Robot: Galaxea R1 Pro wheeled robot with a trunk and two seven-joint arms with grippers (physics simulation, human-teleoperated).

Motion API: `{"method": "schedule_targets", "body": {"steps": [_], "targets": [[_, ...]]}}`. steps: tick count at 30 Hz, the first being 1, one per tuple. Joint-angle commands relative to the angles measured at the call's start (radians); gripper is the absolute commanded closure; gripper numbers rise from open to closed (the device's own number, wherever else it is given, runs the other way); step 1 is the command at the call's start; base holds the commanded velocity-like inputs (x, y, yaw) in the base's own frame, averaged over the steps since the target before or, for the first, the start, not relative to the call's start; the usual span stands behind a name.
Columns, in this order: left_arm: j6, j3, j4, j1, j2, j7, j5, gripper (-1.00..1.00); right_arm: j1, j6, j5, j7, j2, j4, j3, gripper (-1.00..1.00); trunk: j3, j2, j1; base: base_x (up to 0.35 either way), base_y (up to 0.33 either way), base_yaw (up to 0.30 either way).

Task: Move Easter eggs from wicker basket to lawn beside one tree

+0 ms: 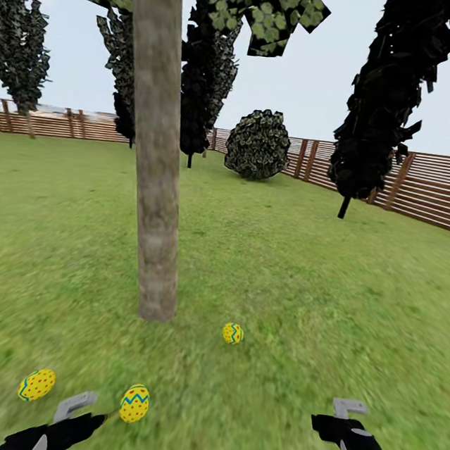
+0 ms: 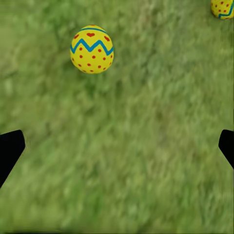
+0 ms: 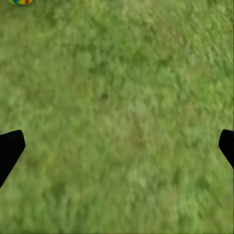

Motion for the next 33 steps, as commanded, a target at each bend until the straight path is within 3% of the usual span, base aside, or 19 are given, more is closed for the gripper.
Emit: {"method": "schedule_targets", "body": {"steps": [1, 33], "targets": [[0.008, 0.005, -0.001, -0.001, -0.001, -0.005, 0.003, -1.00, 0.000, 0.006, 0.005, 0.001, 0.000, -0.002, -0.001, -1.00, -0.001, -0.001, 0.000, 0.000, 0.000, 0.297], [0.008, 0.007, -0.001, -0.001, 0.000, -0.005, 0.004, -1.00, 0.000, 0.006, 0.006, 0.001, 0.003, -0.002, 0.000, -1.00, -0.001, -0.001, 0.000, 0.000, 0.000, 0.297]]}}
